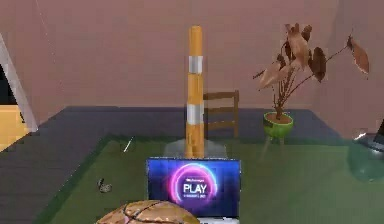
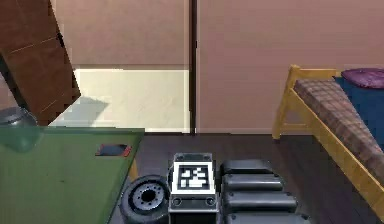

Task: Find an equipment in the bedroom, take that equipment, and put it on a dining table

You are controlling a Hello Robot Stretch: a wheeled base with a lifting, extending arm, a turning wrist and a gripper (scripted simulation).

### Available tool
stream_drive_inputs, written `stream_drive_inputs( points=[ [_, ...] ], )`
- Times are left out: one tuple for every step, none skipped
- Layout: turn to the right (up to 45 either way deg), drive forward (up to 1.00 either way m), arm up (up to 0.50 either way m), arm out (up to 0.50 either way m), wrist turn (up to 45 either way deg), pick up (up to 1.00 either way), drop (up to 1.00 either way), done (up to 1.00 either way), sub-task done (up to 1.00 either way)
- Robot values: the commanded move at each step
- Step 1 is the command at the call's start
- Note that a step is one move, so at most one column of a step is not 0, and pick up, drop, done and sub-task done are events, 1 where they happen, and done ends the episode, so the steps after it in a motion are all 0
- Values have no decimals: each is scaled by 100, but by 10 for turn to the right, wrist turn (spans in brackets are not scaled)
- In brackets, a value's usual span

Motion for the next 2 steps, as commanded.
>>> stream_drive_inputs(
  points=[
    [-450, 0, 0, 0, 0, 0, 0, 0, 0],
    [-120, 0, 0, 0, 0, 0, 0, 0, 0]
  ],
)
